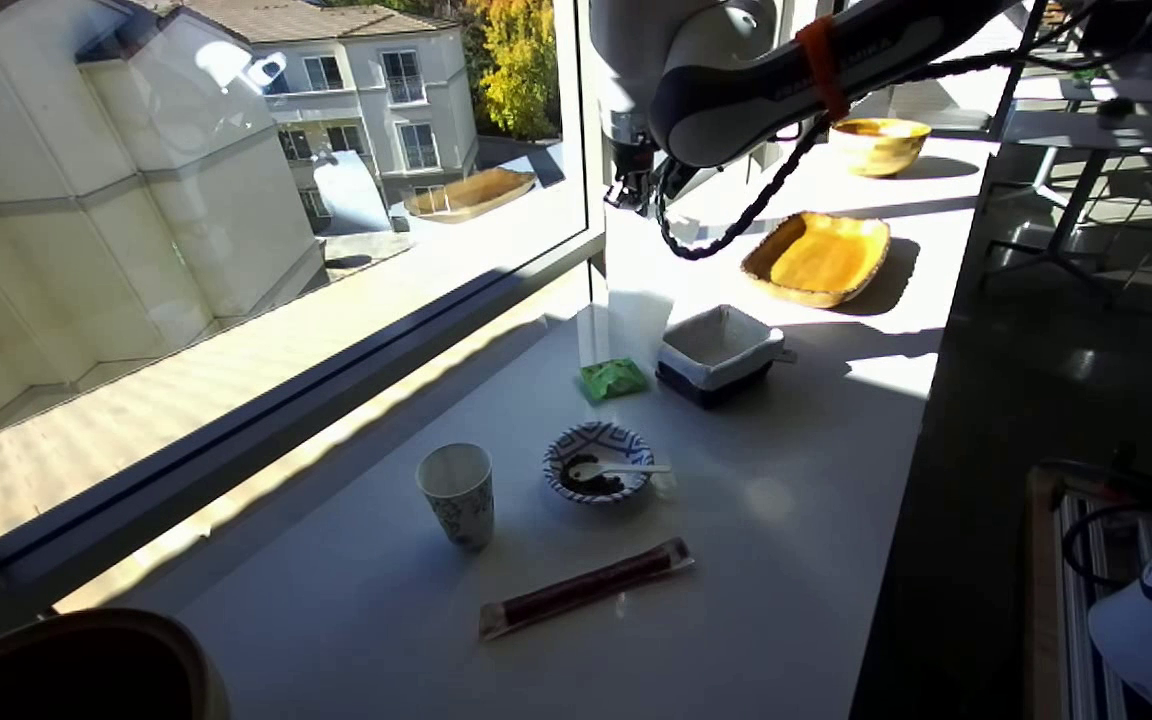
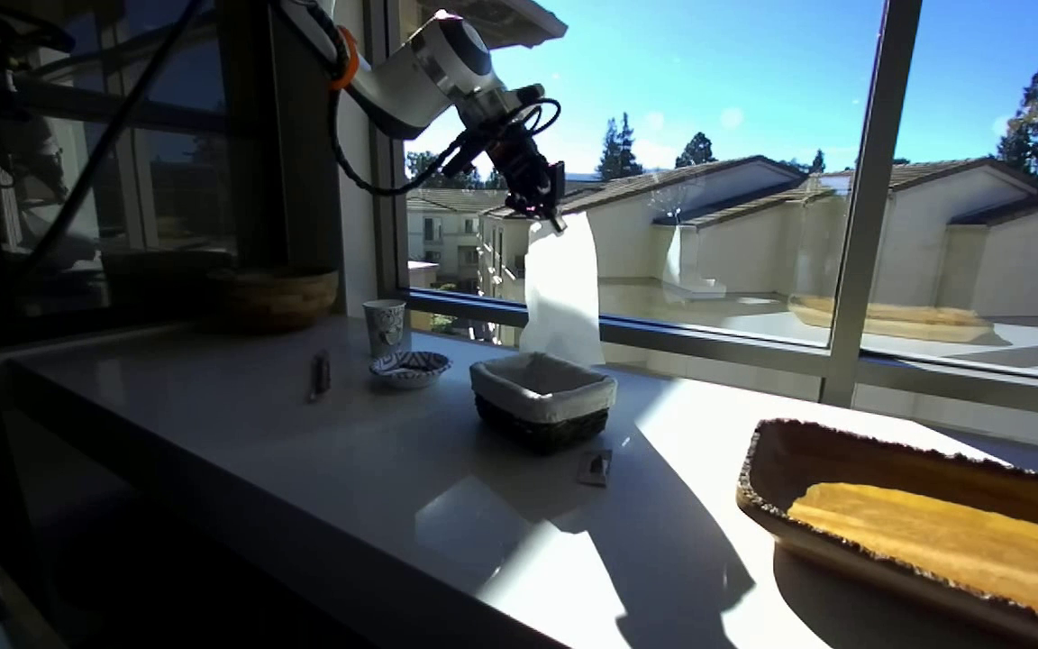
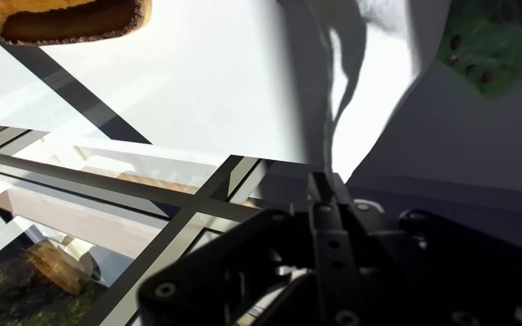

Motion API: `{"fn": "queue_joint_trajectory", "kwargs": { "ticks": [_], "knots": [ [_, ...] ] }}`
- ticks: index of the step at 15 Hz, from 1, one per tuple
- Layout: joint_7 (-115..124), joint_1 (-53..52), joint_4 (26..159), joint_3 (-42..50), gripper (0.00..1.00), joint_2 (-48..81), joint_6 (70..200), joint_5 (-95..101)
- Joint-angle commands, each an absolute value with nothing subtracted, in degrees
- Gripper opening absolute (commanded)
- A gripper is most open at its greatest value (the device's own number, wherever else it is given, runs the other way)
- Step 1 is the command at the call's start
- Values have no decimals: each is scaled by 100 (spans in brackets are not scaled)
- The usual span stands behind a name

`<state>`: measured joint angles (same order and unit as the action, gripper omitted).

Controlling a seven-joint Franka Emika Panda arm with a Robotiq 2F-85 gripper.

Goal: Remove the paper towel out of the box

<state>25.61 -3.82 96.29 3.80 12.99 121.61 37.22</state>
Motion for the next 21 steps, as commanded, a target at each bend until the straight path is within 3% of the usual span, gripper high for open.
{"fn": "queue_joint_trajectory", "kwargs": {
  "ticks": [1,10,21],
  "knots": [
    [2608,-548,9031,390,0,1863,11780,4208],
    [2409,-954,7390,300,0,3451,11932,4546],
    [2673,-1166,6485,197,0,4322,12137,2394]
  ]
}}
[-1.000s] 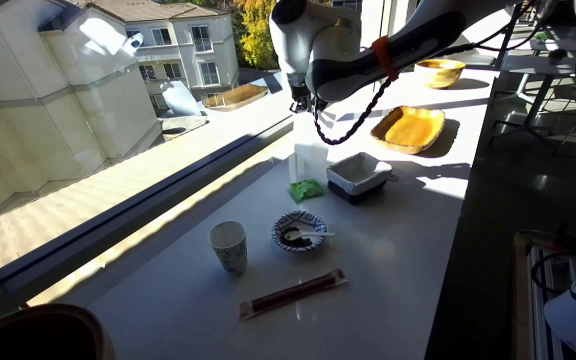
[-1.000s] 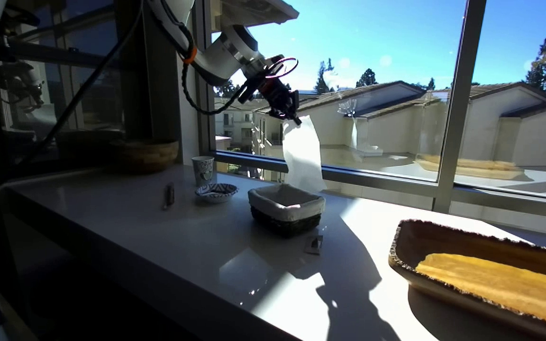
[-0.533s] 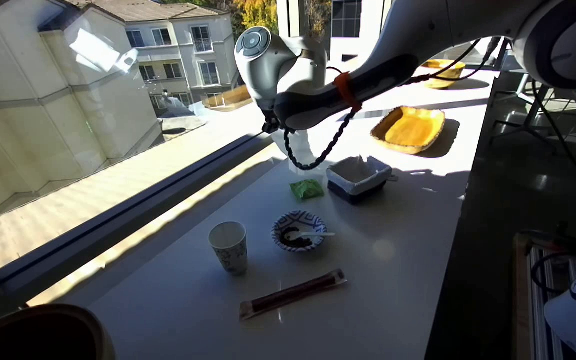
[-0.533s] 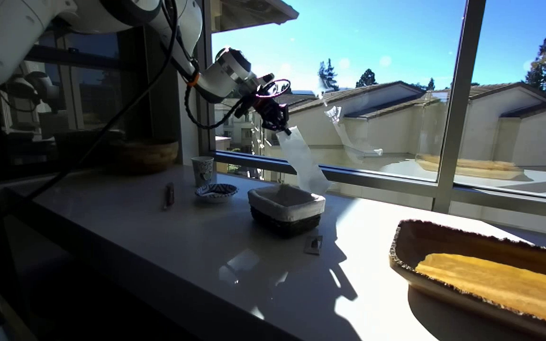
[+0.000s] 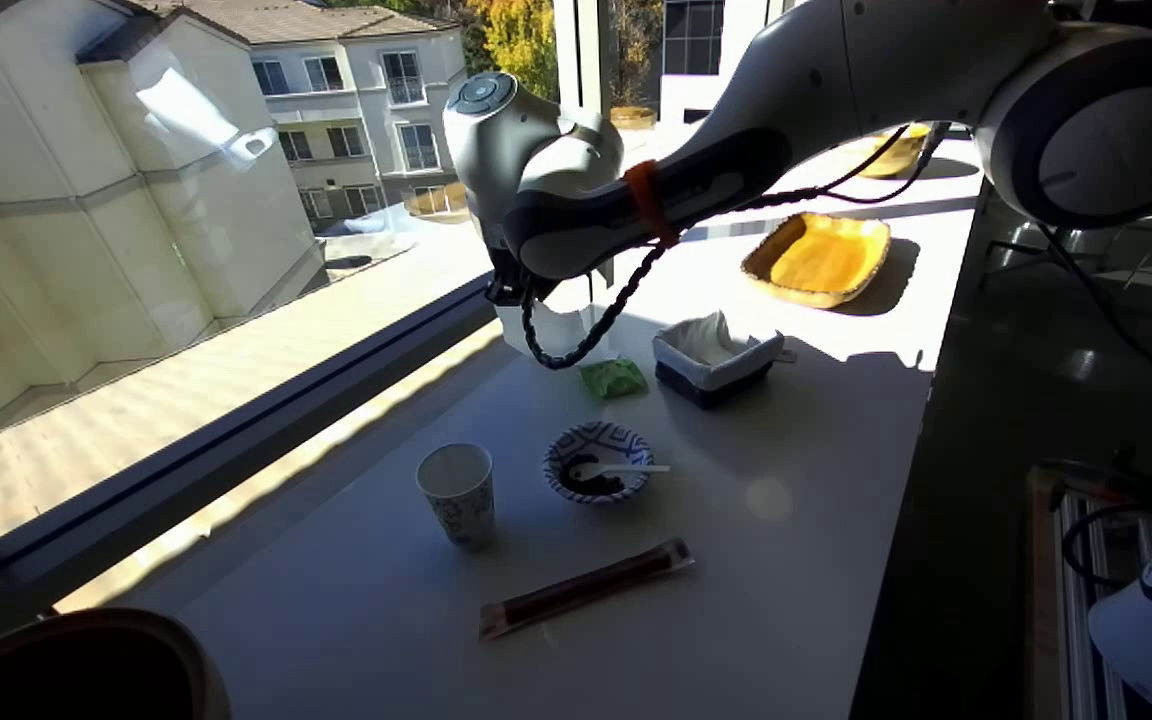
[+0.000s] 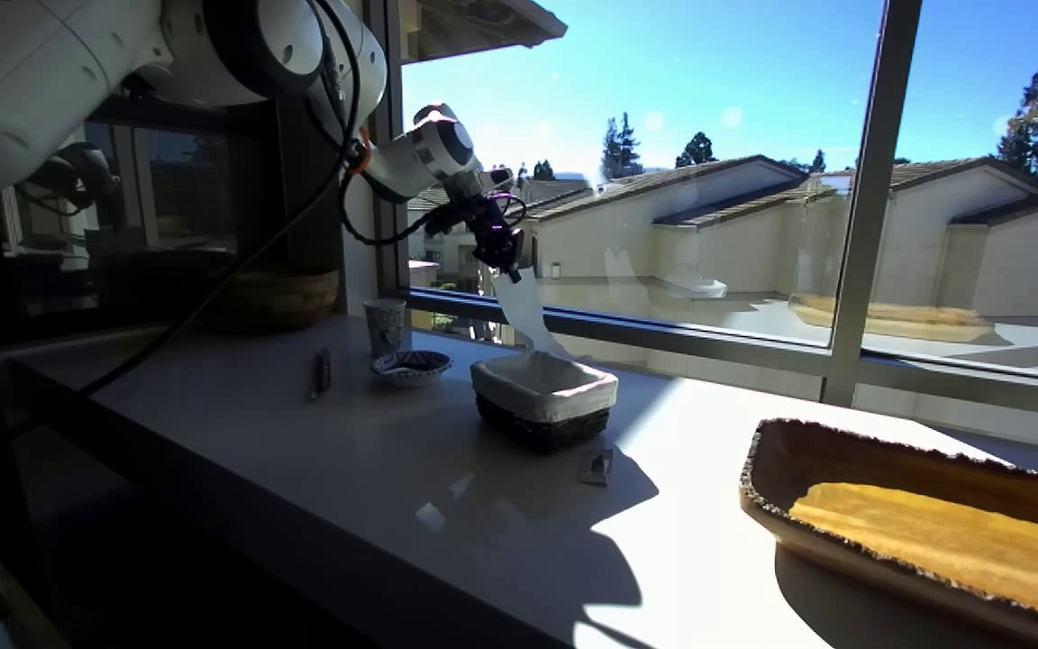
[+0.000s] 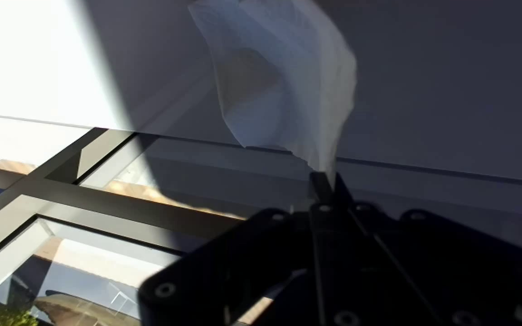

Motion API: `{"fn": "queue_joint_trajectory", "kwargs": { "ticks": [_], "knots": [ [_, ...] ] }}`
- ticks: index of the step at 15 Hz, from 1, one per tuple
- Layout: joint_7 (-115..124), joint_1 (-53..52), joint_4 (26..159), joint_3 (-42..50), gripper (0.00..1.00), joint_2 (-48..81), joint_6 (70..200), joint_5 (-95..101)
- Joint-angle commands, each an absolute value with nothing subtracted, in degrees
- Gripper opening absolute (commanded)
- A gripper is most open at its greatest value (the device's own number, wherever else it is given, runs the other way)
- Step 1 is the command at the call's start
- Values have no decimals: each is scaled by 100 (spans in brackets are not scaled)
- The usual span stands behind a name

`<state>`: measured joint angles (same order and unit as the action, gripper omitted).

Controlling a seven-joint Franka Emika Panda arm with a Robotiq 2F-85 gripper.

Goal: Remove the paper towel out of the box

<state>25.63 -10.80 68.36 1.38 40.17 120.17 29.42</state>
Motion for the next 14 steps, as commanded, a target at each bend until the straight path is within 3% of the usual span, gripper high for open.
{"fn": "queue_joint_trajectory", "kwargs": {
  "ticks": [1,8,14],
  "knots": [
    [2657,-1166,6441,176,0,4369,12148,2197],
    [3070,-1119,6312,11,0,4694,12369,635],
    [3594,-1209,6337,101,0,5118,13539,201]
  ]
}}
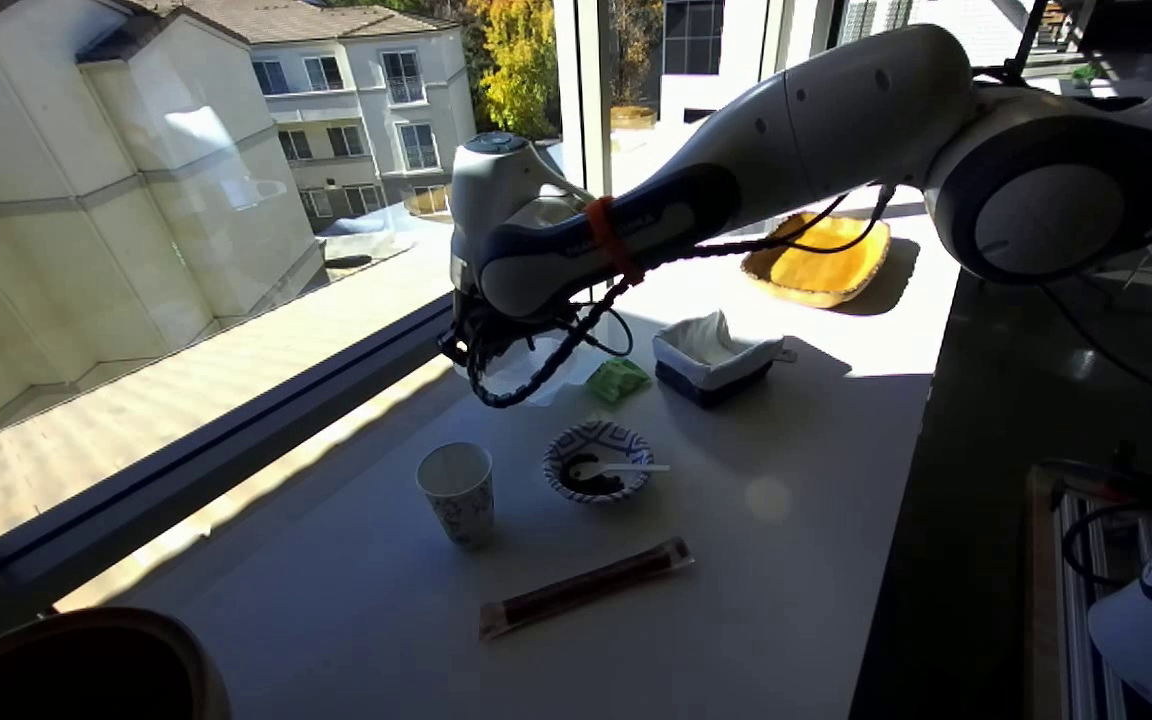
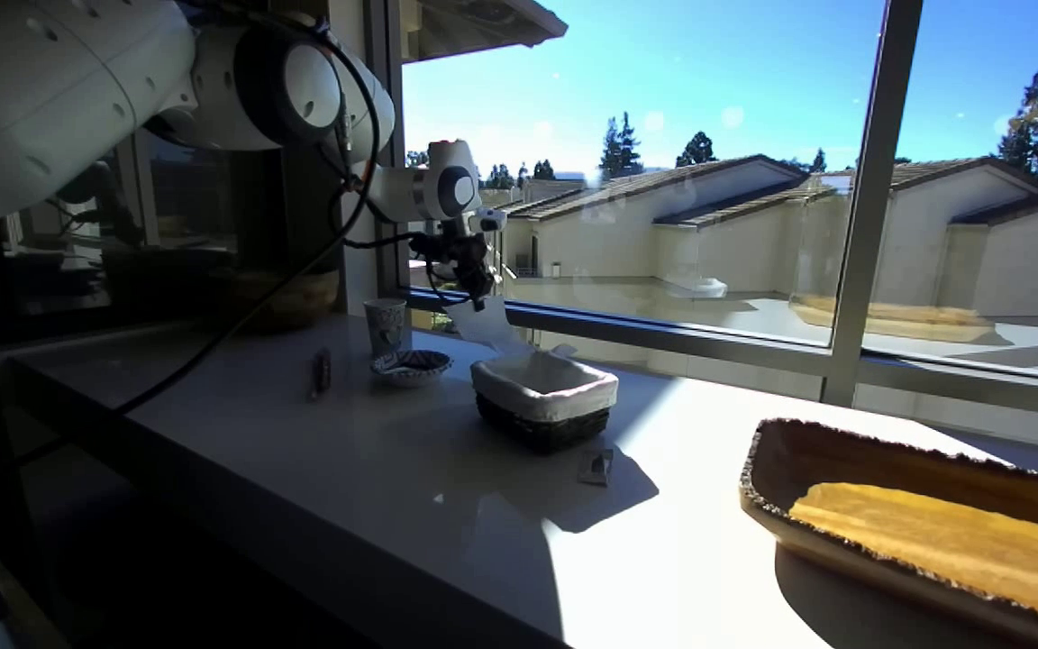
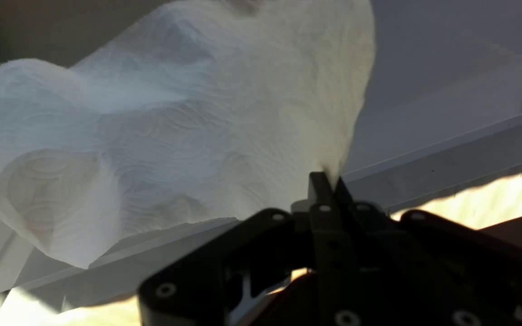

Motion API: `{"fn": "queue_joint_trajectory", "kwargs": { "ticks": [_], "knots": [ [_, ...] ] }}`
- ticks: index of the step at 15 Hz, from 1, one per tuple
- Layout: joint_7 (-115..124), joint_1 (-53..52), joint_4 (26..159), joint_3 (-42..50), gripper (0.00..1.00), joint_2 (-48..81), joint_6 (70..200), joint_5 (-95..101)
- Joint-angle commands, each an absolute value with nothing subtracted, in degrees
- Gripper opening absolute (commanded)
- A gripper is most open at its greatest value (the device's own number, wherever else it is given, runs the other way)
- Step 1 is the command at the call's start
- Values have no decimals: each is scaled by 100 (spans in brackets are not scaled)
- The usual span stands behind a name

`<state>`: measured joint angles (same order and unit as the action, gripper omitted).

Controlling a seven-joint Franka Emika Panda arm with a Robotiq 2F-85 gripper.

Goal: Remove the paper towel out of the box

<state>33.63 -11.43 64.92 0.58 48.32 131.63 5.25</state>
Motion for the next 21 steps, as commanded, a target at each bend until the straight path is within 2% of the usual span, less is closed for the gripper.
{"fn": "queue_joint_trajectory", "kwargs": {
  "ticks": [1,4,5,6,8,17,21],
  "knots": [
    [3580,-1211,6338,72,0,5171,13629,130],
    [3465,-1225,6327,-45,0,5252,13729,-101],
    [3456,-1238,6339,-59,5,5239,13715,-148],
    [3398,-1246,6358,-66,27,5186,13625,-163],
    [3259,-1291,6425,21,30,4996,13421,-34],
    [2212,-1207,7331,0,97,3592,12454,100],
    [1772,-1191,7416,-20,100,3372,11910,198]
  ]
}}
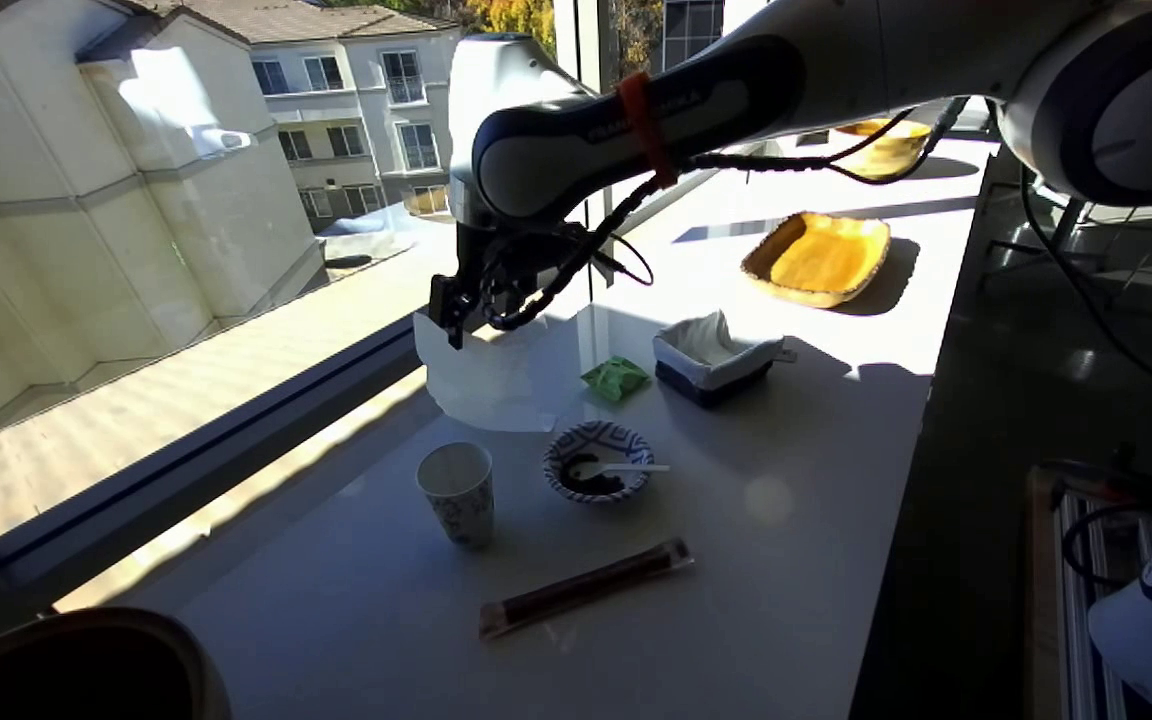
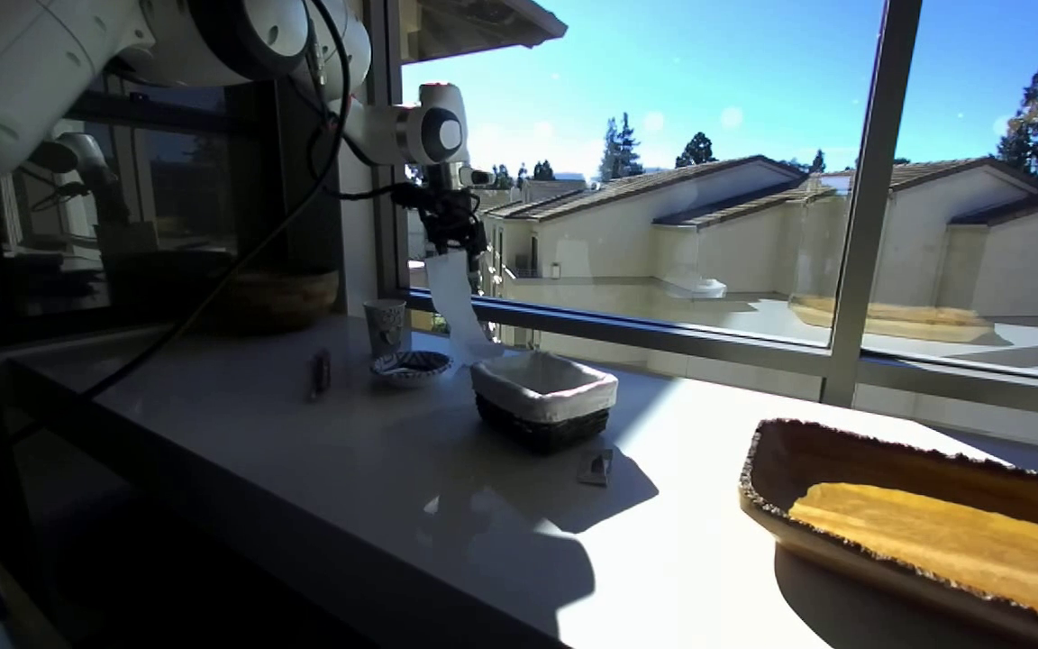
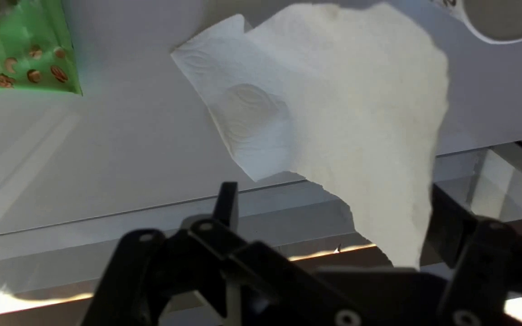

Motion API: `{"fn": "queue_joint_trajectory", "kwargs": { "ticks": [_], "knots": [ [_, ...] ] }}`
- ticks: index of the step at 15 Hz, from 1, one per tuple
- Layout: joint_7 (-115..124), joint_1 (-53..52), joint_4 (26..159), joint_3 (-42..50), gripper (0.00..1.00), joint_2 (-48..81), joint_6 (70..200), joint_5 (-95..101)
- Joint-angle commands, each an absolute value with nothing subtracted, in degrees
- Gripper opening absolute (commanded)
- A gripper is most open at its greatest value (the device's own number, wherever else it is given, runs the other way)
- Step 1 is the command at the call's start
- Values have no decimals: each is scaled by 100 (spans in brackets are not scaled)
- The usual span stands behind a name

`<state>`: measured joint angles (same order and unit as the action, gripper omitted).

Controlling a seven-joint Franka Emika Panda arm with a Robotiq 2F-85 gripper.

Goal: Remove the paper towel out of the box

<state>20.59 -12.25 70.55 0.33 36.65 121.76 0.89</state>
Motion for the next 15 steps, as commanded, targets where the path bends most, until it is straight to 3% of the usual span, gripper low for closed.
{"fn": "queue_joint_trajectory", "kwargs": {
  "ticks": [1,15],
  "knots": [
    [1710,-1194,7419,-15,100,3357,11851,226],
    [1879,-1266,7674,418,100,3116,11732,1275]
  ]
}}
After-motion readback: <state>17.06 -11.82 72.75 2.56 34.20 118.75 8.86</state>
